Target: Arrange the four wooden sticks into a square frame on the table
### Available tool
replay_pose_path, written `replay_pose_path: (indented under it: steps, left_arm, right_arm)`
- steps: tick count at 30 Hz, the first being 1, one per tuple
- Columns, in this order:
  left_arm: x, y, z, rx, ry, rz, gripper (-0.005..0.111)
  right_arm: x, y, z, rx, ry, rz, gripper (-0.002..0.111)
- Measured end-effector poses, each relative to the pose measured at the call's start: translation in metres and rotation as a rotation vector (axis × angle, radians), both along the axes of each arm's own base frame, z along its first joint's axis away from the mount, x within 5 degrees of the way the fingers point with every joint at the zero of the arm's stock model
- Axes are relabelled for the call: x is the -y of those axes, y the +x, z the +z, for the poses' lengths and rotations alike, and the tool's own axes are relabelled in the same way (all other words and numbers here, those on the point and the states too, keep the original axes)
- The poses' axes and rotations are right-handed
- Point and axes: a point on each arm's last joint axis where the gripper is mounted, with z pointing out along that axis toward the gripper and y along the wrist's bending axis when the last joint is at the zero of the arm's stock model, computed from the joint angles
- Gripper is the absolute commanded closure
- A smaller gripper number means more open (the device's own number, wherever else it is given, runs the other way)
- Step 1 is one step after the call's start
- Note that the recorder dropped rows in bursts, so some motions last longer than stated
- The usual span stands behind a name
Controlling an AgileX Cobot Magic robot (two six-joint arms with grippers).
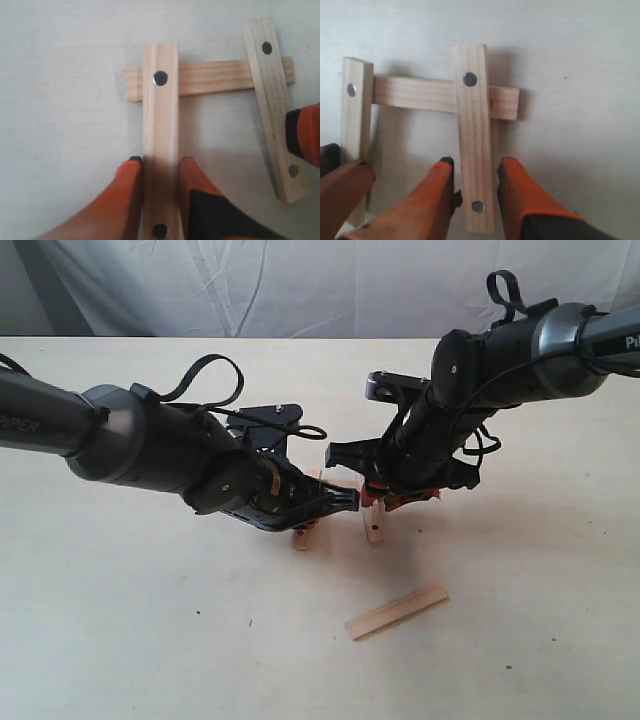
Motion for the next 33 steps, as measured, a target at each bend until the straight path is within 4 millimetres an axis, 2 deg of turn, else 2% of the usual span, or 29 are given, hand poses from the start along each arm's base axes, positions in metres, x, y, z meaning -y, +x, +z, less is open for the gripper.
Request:
replay_pose_path:
  steps: [9,26,28,31,33]
  left_arm:
    - [0.001,0.001,0.001,0.009,-0.008,-0.001,0.107]
    - [0.001,0.001,0.001,0.012,-0.01,-0.002,0.107]
    - [0.001,0.001,0.001,0.016,-0.014,-0.003,0.107]
    - [0.001,0.001,0.001,0.019,-0.017,-0.003,0.107]
    - [0.001,0.001,0.001,0.019,-0.017,-0.003,0.107]
  right_arm:
    - [-0.008,-0.004,-0.013,-0.03,-0.005,0.008,0.077]
    - [-0.008,-0.005,-0.013,-0.049,-0.002,-0.02,0.077]
    - [-0.008,-0.005,-0.017,-0.059,-0.004,-0.031,0.083]
    - [-0.009,-0.004,-0.018,-0.064,-0.004,-0.035,0.104]
    - [-0.009,-0.004,-0.018,-0.067,-0.001,-0.044,0.109]
